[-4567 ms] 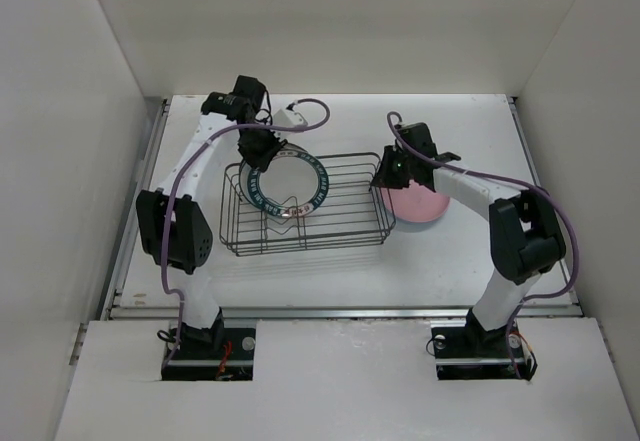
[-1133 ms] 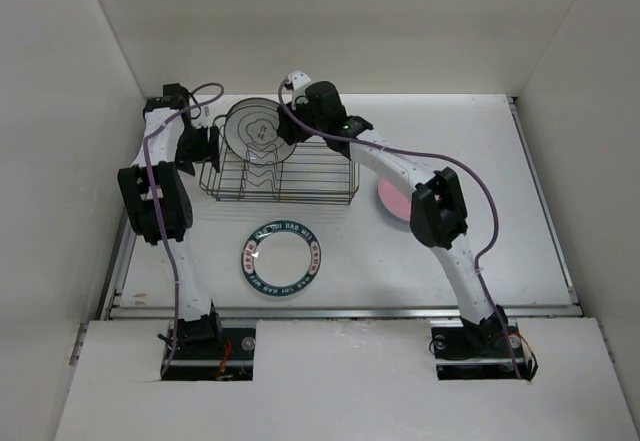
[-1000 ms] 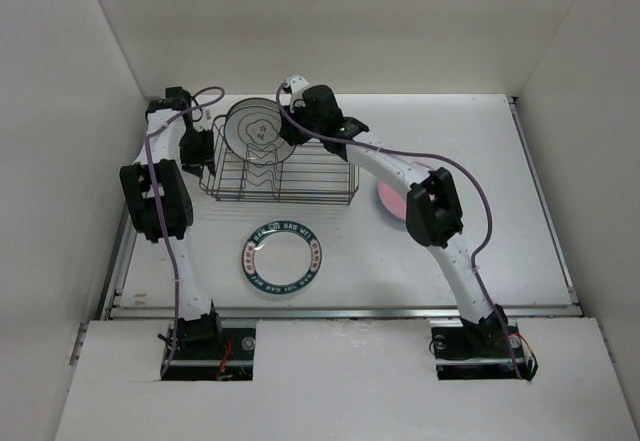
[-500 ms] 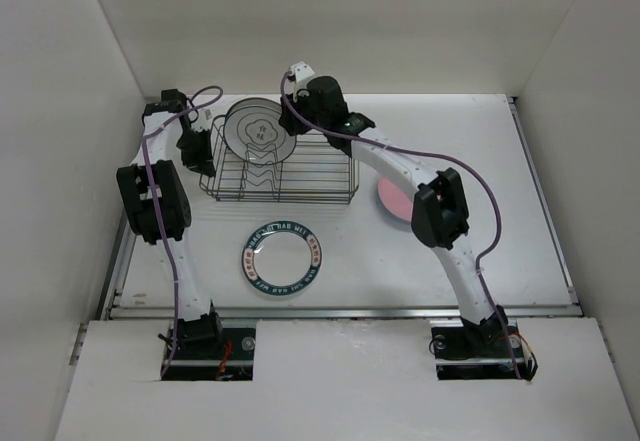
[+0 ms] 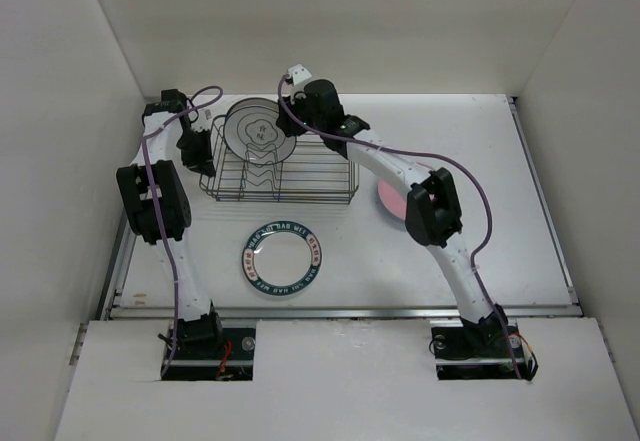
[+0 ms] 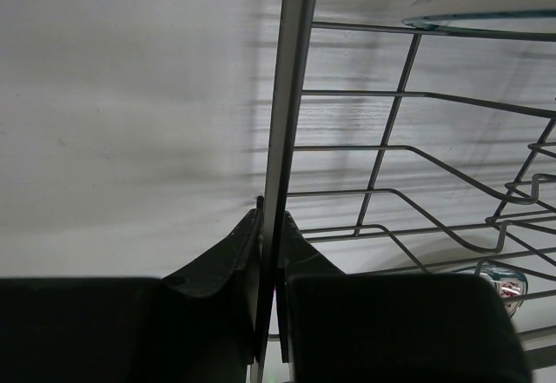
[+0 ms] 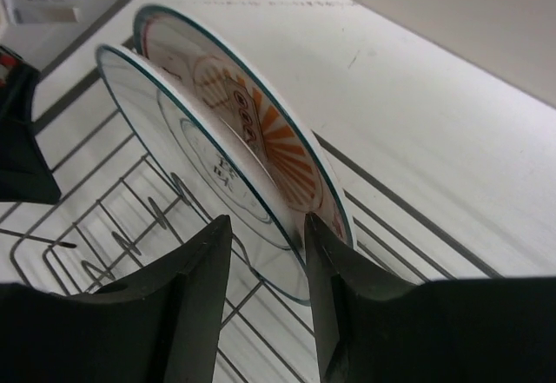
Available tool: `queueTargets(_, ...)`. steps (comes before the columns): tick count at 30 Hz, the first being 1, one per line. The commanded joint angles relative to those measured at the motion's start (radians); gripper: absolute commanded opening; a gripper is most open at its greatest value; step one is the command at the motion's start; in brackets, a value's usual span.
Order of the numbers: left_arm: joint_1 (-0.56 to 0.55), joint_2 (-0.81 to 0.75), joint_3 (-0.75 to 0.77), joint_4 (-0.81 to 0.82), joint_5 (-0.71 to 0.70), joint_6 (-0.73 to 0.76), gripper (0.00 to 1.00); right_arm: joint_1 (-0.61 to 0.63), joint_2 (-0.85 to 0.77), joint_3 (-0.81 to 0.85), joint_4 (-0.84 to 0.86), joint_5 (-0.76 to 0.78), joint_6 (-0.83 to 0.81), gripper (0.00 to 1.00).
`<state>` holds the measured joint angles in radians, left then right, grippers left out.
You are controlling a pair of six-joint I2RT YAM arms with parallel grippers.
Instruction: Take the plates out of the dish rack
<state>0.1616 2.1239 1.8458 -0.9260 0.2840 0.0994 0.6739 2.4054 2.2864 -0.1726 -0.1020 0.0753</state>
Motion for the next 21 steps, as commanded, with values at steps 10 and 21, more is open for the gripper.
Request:
queueTargets(10,-0.004,0.013,-0.016,-0.04,-0.042,-0.032,0.0,0.003,0.061,0.047,0.044,-0.033,0.038,0.14)
queueTargets(21,-0.004,0.013,-0.034,-0.04,-0.042,-0.041,0.0,0.013,-0.087,0.008,0.078,-0.111,0.038,0.0)
